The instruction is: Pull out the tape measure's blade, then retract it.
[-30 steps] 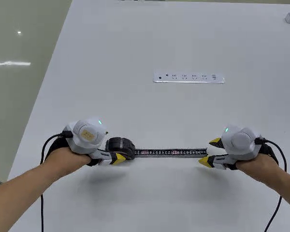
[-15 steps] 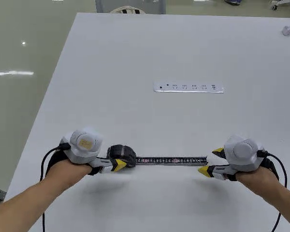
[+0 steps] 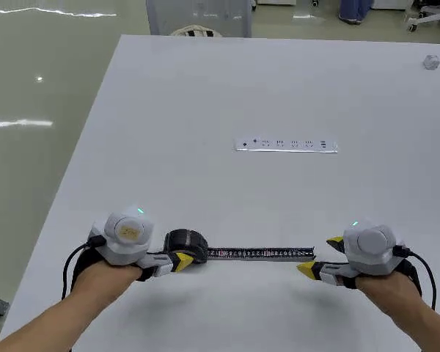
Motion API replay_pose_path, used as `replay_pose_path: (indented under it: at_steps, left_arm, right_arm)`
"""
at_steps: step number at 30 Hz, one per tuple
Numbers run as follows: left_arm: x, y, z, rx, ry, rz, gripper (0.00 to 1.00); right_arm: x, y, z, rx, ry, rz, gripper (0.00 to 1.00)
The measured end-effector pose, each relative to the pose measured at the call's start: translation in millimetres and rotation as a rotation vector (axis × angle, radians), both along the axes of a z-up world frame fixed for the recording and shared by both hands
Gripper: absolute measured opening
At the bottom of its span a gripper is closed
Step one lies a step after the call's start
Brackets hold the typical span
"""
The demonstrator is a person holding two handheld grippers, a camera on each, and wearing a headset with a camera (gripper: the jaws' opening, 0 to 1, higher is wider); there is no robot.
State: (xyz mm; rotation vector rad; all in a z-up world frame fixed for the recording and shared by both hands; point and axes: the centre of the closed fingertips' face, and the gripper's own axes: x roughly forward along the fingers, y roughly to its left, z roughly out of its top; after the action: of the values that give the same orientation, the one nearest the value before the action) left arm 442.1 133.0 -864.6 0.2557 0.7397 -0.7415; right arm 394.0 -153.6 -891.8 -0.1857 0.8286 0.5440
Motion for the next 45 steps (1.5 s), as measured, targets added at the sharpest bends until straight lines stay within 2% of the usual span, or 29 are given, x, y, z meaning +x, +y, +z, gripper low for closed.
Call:
replay_pose_path:
  at_steps: [5, 18, 23, 30, 35, 45]
  left_arm:
    - [-4.9, 5.4, 1.4, -0.004, 0.003, 0.035, 0.73]
    - [-19.4, 14.5, 8.5, -0.020, -0.014, 0.139, 0.81]
    - [-28.8, 16.8, 8.7, -0.032, 0.003, 0.179, 0.84]
    - [-39.3, 20.0, 12.3, -0.044, 0.011, 0.218, 0.87]
    - [-42.5, 24.2, 17.2, -0.044, -0.001, 0.240, 0.91]
    - [-49.2, 27.7, 23.8, -0.064, 0.016, 0.287, 0.95]
  right_arm:
    - [-3.7, 1.8, 4.6, 0.014, -0.004, -0.041, 0.62]
    - [-14.1, 1.1, 21.1, 0.048, -0.030, -0.120, 0.66]
    - [-21.6, 4.0, 26.5, 0.067, -0.033, -0.155, 0.68]
    - [-31.7, 9.7, 28.5, 0.082, -0.034, -0.183, 0.70]
    - [-37.7, 12.3, 30.3, 0.088, -0.032, -0.198, 0.72]
    - [-46.3, 19.2, 45.7, 0.102, -0.045, -0.241, 0.77]
